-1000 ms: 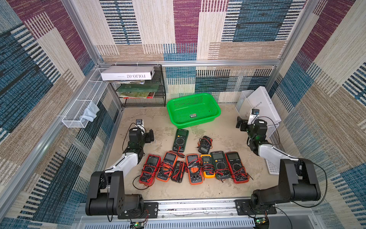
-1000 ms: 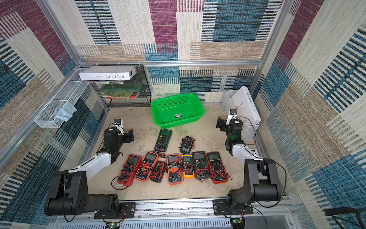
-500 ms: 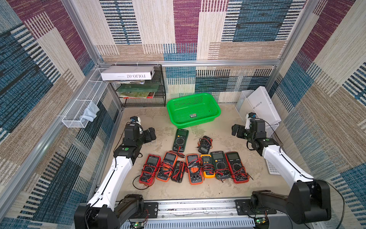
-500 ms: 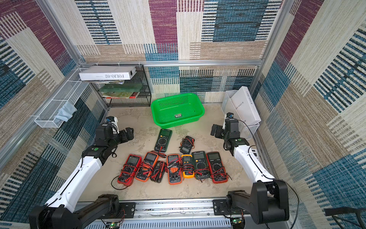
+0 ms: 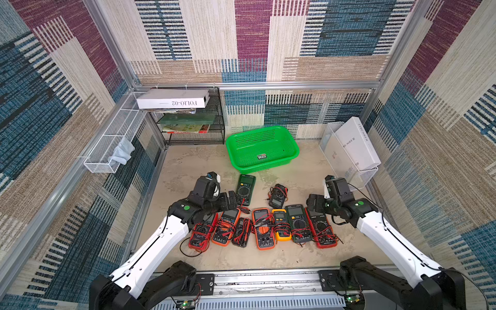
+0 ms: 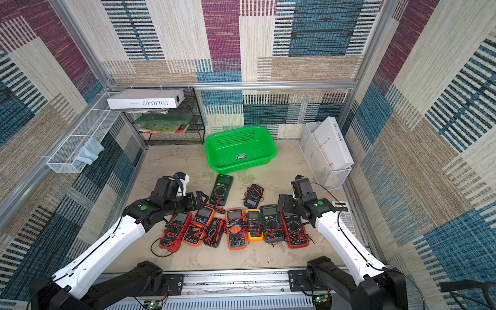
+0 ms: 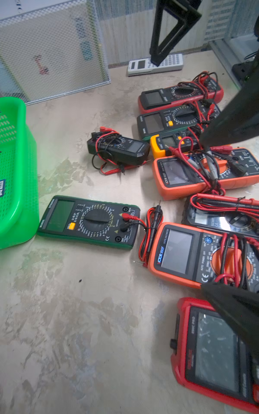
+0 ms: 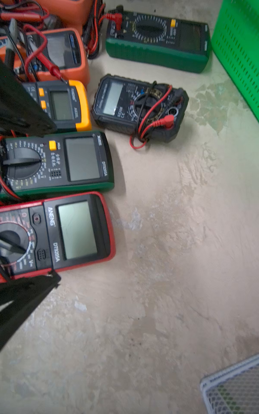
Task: Put the multimeter into the basket
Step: Adjust the multimeter at the center of the board.
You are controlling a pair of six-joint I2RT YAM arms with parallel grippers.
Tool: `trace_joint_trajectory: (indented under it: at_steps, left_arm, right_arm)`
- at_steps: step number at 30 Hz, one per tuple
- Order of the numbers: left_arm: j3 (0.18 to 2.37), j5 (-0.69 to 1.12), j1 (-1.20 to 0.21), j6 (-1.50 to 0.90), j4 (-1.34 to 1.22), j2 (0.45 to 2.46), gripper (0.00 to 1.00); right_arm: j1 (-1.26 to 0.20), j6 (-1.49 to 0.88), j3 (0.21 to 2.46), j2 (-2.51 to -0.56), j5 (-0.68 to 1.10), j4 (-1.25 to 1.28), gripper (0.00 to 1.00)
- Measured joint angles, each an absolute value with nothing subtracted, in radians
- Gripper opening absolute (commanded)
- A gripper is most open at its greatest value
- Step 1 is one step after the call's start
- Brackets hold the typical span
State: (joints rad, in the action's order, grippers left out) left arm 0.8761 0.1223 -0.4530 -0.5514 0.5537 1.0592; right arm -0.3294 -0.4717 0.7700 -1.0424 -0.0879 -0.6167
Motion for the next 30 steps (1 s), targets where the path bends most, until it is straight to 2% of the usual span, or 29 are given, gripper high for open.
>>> trace_joint_trajectory:
  at_steps: [12,30]
  left_arm:
    - [0.902,0.101,-0.521,-0.569,0.549,1.104,0.99]
    - [0.91,0.144,-0.537,-0.568,0.495,1.188,0.99]
  right_arm:
    - [-0.378,-0.688,0.652,-1.034,-0.161,-0.713,0.99]
    - [-0.395,-0.734,0.594,-1.11,-0.175,-0.666,1.0]
